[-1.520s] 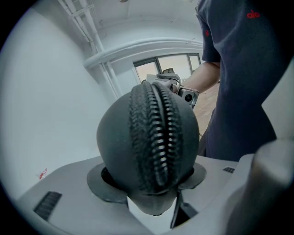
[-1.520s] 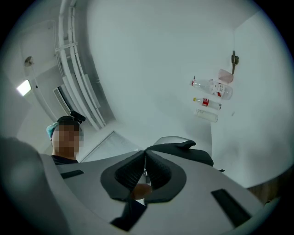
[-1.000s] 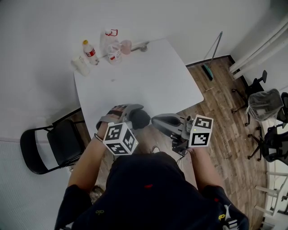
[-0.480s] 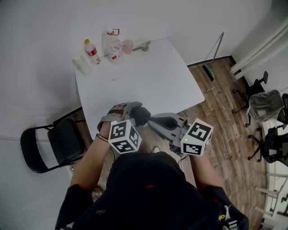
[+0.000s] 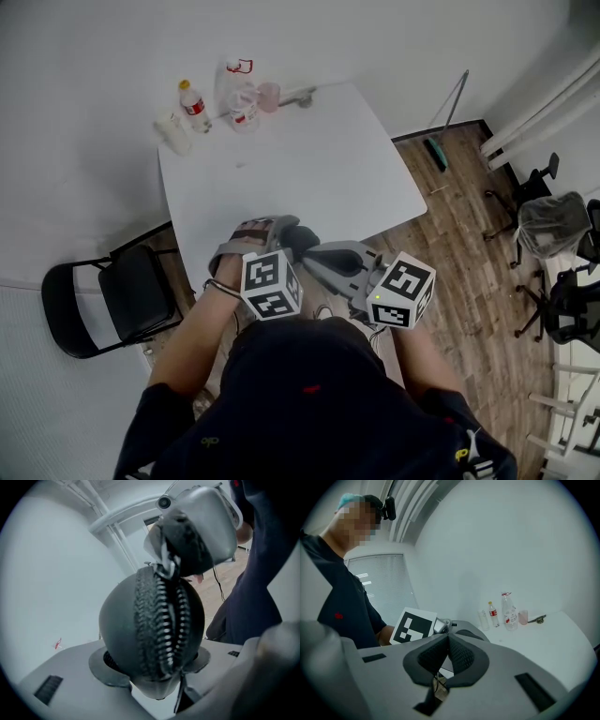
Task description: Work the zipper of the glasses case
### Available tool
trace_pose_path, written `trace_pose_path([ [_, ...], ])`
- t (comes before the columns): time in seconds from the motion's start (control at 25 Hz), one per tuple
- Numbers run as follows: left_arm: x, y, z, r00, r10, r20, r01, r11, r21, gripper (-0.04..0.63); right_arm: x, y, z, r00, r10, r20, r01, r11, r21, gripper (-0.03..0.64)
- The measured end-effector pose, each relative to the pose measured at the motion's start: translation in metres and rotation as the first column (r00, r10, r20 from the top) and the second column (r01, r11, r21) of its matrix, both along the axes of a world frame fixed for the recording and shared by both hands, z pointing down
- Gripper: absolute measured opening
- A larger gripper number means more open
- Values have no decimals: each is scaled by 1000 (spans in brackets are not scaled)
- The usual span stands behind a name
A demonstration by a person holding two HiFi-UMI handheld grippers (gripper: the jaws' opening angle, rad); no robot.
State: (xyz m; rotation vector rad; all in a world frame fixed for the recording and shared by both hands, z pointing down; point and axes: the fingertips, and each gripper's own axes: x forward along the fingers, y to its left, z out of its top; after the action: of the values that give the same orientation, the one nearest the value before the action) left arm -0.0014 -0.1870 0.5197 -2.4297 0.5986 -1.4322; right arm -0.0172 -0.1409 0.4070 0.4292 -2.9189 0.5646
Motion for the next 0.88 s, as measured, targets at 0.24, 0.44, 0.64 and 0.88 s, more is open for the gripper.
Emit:
trace_pose_path([
  [0.24,4,-6,-5,991,-77,-111,74,997,-34,275,-2,-5,-6,998,29,-56,-24,997,77,21],
  [0.44,0,-18,-45,879,-223,-421,193,975,-111,275,18,-19,-27,996,91,7,-91,982,164,23],
  [0.64,-39,-35,-93,761,-291,-580,339,940,-27,275,59,-50,-33,963,260,68,-267,951,154,21],
  [0.88,-99,-40,-154,551,-320,-771,499,867,-4,275,112,-91,-40,866,472,167,-490,867,92,21],
])
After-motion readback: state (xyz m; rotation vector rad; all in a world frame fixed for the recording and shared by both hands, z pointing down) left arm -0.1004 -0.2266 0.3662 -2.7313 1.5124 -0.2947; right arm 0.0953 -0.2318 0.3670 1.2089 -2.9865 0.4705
